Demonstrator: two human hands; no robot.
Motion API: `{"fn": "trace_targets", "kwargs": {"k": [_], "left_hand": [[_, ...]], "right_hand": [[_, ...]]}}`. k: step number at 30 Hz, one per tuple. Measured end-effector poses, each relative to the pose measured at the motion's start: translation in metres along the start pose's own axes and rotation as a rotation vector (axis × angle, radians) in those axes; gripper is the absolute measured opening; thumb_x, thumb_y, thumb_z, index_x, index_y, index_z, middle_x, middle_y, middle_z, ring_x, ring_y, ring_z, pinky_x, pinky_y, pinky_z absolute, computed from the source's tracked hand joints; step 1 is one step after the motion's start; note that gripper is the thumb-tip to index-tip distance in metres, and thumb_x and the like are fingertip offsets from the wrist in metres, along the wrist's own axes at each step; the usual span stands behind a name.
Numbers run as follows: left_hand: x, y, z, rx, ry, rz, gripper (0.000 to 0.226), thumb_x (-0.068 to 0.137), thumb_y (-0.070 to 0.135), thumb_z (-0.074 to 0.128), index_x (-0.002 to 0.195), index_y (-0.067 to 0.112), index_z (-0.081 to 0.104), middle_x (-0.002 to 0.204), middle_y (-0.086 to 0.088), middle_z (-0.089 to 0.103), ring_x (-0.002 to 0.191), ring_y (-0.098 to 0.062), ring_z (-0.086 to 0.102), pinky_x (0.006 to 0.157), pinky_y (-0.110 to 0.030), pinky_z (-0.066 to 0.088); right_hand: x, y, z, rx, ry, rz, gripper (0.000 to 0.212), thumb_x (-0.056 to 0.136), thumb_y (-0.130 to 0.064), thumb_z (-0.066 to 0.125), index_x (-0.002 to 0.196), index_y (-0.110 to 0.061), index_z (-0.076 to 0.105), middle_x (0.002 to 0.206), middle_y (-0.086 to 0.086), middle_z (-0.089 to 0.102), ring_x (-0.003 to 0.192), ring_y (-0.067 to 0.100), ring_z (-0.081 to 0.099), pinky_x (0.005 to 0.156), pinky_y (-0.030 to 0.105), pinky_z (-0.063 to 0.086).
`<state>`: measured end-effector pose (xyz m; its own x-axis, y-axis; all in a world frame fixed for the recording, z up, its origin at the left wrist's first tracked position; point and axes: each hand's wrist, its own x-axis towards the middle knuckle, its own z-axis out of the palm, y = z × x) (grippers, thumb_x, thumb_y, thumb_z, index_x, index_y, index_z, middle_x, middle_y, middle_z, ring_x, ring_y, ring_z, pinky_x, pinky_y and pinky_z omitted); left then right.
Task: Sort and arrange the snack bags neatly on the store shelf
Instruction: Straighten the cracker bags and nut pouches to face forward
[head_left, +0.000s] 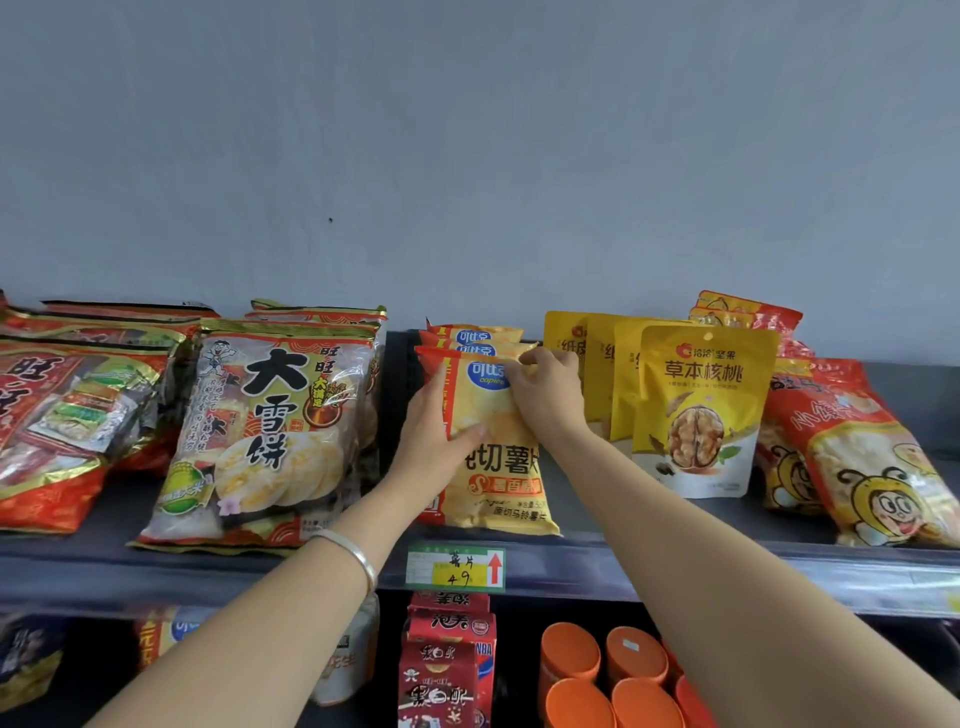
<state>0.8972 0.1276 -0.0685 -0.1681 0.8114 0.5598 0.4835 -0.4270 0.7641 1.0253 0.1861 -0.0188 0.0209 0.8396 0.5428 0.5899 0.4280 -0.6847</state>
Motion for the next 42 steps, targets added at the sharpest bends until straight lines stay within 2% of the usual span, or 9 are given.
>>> {"fn": "trace_targets", "kwargs": {"k": [5,9,13,19,22,26,30,35,42], "left_hand": [[0.001,-0.004,-0.020,-0.010,-0.091,-0.056,0.073,0.088,0.020,0.064,0.146,0.028,0.022,0.131,-0.002,0.050,0.117,-0.015,0.052,0.093,-0.029,0.046],[0.001,-0.006,-0.016,0.236,0.006,-0.042,0.078,0.082,0.046,0.064,0.145,0.034,0.020,0.139,-0.005,0.041,0.124,-0.023,0.045,0.098,-0.048,0.045],[-0.007,0.009,-0.006,0.483,0.166,0.177,0.066,0.088,0.037,0.060,0.145,0.023,0.030,0.148,-0.007,0.029,0.136,-0.025,0.029,0.106,-0.045,0.032],[-0.013,0.036,0.037,0.572,0.177,0.467,0.049,0.078,0.021,0.073,0.123,0.014,0.057,0.128,-0.015,0.053,0.122,-0.035,0.047,0.101,-0.052,0.039],[-0.011,0.047,0.063,0.500,0.107,0.528,0.049,0.082,0.020,0.069,0.128,0.012,0.053,0.135,-0.015,0.047,0.130,-0.036,0.039,0.107,-0.052,0.035],[-0.006,0.056,0.108,0.370,-0.080,0.426,0.062,0.091,0.030,0.058,0.145,0.018,0.031,0.150,-0.009,0.026,0.140,-0.026,0.023,0.114,-0.037,0.021],[-0.002,0.053,0.154,0.276,-0.212,0.267,0.077,0.091,0.034,0.059,0.150,0.019,0.012,0.154,-0.009,0.017,0.143,-0.024,0.017,0.115,-0.040,0.025],[0.011,0.042,0.195,0.228,-0.251,0.081,0.087,0.090,0.033,0.060,0.151,0.019,-0.001,0.157,-0.008,0.011,0.145,-0.024,0.011,0.116,-0.037,0.018],[0.022,0.040,0.221,0.113,-0.280,-0.046,0.092,0.092,0.026,0.059,0.150,0.019,-0.011,0.158,-0.006,0.007,0.145,-0.023,0.012,0.114,-0.036,0.021]], "right_hand": [[-0.006,-0.015,0.015,-0.124,-0.159,0.028,0.048,0.098,-0.042,0.043,0.137,-0.013,0.042,0.150,0.013,0.023,0.121,0.035,0.050,0.098,0.045,0.046],[-0.011,-0.015,0.005,-0.169,-0.121,0.026,0.057,0.096,-0.047,0.045,0.146,-0.022,0.030,0.155,0.011,0.016,0.130,0.039,0.041,0.100,0.046,0.045],[-0.020,-0.002,-0.024,-0.307,-0.002,-0.033,0.051,0.097,-0.043,0.043,0.144,-0.022,0.035,0.153,0.010,0.024,0.133,0.039,0.035,0.099,0.045,0.040],[-0.030,0.038,-0.070,-0.366,0.139,-0.016,0.046,0.098,-0.036,0.045,0.140,-0.020,0.040,0.148,0.011,0.032,0.131,0.037,0.037,0.097,0.045,0.041],[-0.032,0.061,-0.091,-0.390,0.215,0.034,0.046,0.098,-0.034,0.046,0.141,-0.020,0.040,0.148,0.011,0.032,0.132,0.035,0.035,0.101,0.045,0.037],[-0.030,0.090,-0.117,-0.381,0.256,0.085,0.051,0.097,-0.033,0.048,0.145,-0.020,0.034,0.149,0.012,0.029,0.134,0.035,0.031,0.104,0.044,0.033],[-0.023,0.123,-0.137,-0.372,0.251,0.145,0.057,0.098,-0.034,0.047,0.149,-0.020,0.025,0.152,0.013,0.024,0.137,0.034,0.028,0.104,0.042,0.033],[-0.015,0.164,-0.138,-0.311,0.221,0.174,0.072,0.097,-0.045,0.047,0.153,-0.018,0.012,0.155,0.017,0.017,0.140,0.036,0.024,0.110,0.043,0.027],[-0.004,0.189,-0.130,-0.098,0.192,0.254,0.075,0.099,-0.039,0.042,0.153,-0.016,-0.006,0.151,0.017,0.030,0.124,0.036,0.047,0.091,0.043,0.044]]}}
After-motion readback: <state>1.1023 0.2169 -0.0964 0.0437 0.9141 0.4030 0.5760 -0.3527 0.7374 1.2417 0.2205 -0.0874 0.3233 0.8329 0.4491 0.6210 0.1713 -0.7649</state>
